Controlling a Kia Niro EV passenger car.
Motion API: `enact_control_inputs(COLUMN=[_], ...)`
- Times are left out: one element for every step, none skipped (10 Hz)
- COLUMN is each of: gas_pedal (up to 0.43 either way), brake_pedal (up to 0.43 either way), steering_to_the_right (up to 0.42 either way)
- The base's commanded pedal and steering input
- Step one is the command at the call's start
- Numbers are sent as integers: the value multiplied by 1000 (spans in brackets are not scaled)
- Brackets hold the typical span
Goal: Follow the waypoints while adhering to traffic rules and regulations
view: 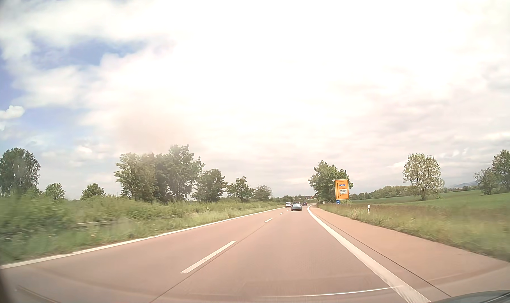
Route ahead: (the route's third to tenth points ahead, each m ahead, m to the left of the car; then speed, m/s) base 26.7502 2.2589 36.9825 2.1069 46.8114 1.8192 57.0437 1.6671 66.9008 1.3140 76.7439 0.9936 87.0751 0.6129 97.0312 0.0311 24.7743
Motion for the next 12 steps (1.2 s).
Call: enact_control_inputs(gas_pedal=[240,240,240,240,240,240,240,240,240,240,240,240], brake_pedal=[0,0,0,0,0,0,0,0,0,0,0,0], steering_to_the_right=[1,1,1,1,1,1,1,2,2,2,3,3])
